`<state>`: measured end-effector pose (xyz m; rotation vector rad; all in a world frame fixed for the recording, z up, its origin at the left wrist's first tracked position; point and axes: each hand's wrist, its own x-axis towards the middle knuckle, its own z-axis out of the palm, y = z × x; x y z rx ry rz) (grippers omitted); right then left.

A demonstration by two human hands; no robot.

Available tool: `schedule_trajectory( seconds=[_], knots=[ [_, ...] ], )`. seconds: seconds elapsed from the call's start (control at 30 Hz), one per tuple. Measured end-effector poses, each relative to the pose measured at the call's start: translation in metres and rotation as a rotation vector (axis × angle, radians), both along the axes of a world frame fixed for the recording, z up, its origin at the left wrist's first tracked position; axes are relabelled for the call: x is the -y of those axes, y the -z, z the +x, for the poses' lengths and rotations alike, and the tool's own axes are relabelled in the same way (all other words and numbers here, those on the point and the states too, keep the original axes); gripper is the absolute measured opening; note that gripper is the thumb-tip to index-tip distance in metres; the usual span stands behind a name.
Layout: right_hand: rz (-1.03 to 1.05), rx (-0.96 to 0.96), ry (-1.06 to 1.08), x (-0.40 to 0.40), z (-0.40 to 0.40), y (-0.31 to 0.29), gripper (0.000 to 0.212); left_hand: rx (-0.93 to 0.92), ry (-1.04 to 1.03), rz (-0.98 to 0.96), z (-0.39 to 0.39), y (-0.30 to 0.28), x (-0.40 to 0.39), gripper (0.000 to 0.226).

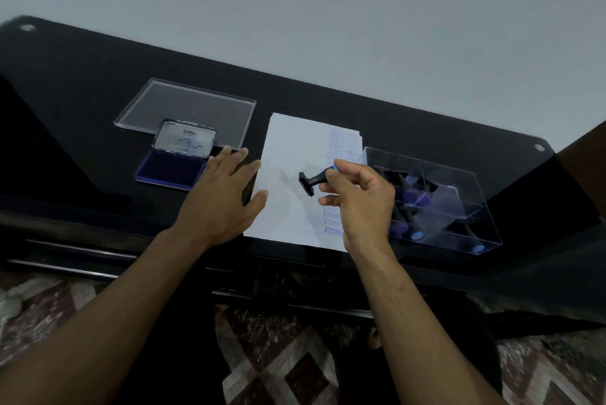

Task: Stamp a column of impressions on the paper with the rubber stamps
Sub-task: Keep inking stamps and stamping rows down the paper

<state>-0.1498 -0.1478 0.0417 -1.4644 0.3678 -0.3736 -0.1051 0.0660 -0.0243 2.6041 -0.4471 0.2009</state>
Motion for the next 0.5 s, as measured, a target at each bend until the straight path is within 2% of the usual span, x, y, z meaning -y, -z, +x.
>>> schedule_trajectory(
  seconds=[0.23, 0.5],
  knots=[
    [-0.117, -0.009, -0.141, -0.057, 0.023, -0.003, 0.015, -0.003, -0.146, -0.010, -0.006, -0.007, -0.060, 0.064],
    [-0.242, 0.004, -0.312, -0.135, 0.053, 0.003, 0.020, -0.022, -0.275, 0.027, -0.011, 0.003, -0.132, 0.077]
  ],
)
